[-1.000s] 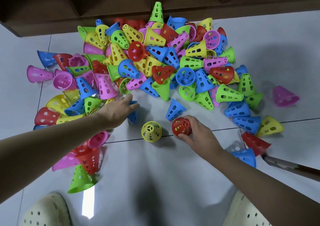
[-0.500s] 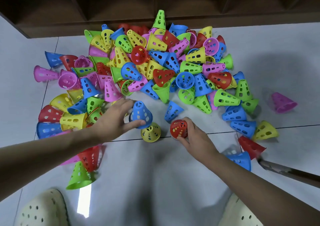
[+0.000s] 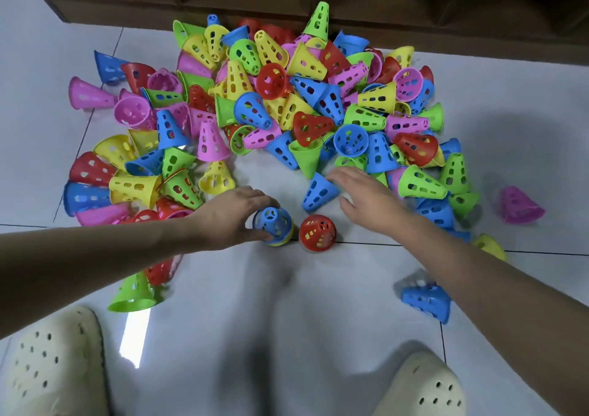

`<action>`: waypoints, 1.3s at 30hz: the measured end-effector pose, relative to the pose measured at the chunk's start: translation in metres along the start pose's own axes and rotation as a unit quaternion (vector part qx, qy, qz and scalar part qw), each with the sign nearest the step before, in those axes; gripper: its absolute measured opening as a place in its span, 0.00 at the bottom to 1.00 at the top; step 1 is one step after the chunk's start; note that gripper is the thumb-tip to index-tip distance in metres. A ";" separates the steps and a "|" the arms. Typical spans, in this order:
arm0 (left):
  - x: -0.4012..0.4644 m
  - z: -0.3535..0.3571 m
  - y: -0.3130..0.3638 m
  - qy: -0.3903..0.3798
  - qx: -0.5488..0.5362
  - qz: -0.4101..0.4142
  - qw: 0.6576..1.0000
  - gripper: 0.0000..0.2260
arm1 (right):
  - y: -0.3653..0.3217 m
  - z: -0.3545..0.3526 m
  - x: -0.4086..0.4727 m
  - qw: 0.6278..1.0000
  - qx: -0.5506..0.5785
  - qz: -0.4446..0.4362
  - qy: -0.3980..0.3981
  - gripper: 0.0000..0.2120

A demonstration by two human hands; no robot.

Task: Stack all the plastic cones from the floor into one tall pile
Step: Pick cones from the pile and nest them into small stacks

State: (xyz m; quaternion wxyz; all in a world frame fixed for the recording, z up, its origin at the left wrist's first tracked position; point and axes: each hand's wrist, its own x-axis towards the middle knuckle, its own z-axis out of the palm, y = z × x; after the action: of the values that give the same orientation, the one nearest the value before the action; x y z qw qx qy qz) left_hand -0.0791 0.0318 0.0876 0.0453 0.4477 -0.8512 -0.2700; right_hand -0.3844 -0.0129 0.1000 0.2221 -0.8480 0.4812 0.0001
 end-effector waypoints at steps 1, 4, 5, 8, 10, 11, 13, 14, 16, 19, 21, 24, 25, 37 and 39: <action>0.001 0.003 0.000 0.001 0.014 -0.008 1.000 0.24 | 0.001 0.000 0.010 1.000 -0.011 -0.015 -0.002 0.25; 0.001 0.011 0.000 -0.006 0.036 -0.030 0.999 0.24 | 0.000 0.010 0.031 0.992 -0.093 -0.046 -0.076 0.31; 0.001 0.013 0.000 -0.007 0.033 -0.035 0.999 0.23 | 0.000 0.014 0.034 0.988 -0.113 -0.033 -0.100 0.32; -0.001 0.013 0.002 -0.005 0.015 -0.051 0.999 0.24 | 0.006 0.029 0.034 0.984 -0.144 0.025 -0.098 0.32; -0.002 0.013 0.004 -0.007 0.006 -0.061 0.998 0.24 | 0.010 0.038 0.028 0.984 -0.152 0.060 -0.069 0.32; -0.002 0.013 0.005 -0.010 0.002 -0.065 0.998 0.24 | 0.012 0.042 0.024 0.984 -0.152 0.070 -0.059 0.32; -0.002 0.013 0.005 -0.015 -0.005 -0.072 0.997 0.25 | 0.015 0.047 0.016 0.982 -0.167 0.069 -0.046 0.31; -0.002 0.012 0.005 -0.017 -0.007 -0.074 0.997 0.25 | 0.016 0.048 0.012 0.981 -0.180 0.060 -0.038 0.30; -0.002 0.012 0.006 -0.022 -0.009 -0.077 0.997 0.25 | 0.017 0.048 0.006 0.980 -0.192 0.052 -0.014 0.26; -0.002 0.011 0.006 -0.024 -0.008 -0.078 0.997 0.25 | 0.015 0.045 -0.003 0.987 -0.103 0.103 0.070 0.24; -0.002 0.012 0.007 -0.020 0.006 -0.077 0.997 0.25 | 0.008 0.036 -0.013 0.971 0.064 0.167 0.158 0.22; -0.005 0.016 0.007 -0.011 0.013 -0.085 0.996 0.26 | -0.019 0.022 -0.027 0.896 0.329 0.203 0.219 0.19; -0.005 0.017 0.007 -0.009 0.005 -0.089 0.996 0.26 | -0.030 0.020 -0.033 0.885 0.362 0.184 0.229 0.18; -0.004 0.016 0.004 -0.009 -0.006 -0.102 0.995 0.26 | -0.061 0.058 -0.062 0.934 0.307 0.100 0.155 0.22; -0.004 0.016 0.004 -0.011 -0.002 -0.105 0.994 0.26 | -0.060 0.061 -0.061 0.939 0.292 0.107 0.149 0.21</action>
State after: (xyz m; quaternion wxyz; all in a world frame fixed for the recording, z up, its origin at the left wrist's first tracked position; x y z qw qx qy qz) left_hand -0.0848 0.0441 0.0768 0.0084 0.5318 -0.7993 -0.2798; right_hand -0.3552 0.0866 0.0805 0.3843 -0.6800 0.5755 -0.2425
